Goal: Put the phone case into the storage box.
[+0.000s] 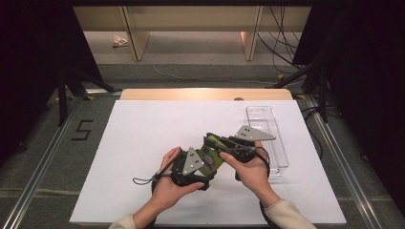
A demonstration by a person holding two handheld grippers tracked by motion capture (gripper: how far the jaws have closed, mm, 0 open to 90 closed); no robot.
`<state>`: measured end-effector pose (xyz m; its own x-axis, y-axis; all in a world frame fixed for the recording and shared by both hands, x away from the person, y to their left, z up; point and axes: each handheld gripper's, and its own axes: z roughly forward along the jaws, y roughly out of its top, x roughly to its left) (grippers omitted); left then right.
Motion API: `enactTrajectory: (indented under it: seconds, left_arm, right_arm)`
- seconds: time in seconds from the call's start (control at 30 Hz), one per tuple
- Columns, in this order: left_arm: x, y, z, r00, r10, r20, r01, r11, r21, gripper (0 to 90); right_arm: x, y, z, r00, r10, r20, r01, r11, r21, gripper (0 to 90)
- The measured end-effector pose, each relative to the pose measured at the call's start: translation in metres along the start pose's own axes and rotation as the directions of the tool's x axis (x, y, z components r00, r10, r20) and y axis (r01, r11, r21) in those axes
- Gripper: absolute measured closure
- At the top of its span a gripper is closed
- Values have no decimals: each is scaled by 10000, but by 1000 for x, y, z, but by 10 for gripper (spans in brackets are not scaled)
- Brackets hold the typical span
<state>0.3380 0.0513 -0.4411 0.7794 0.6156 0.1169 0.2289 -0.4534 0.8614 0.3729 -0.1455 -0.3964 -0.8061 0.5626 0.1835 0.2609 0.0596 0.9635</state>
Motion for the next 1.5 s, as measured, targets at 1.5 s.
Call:
enactTrajectory:
  seconds: [1.5]
  left_arm:
    - [30,-7,-17,9898,-84,1422,100,9999,-103,156]
  right_arm:
    - [-13,17,-17,9546,-2191,-2017,2575,9475,1895,775]
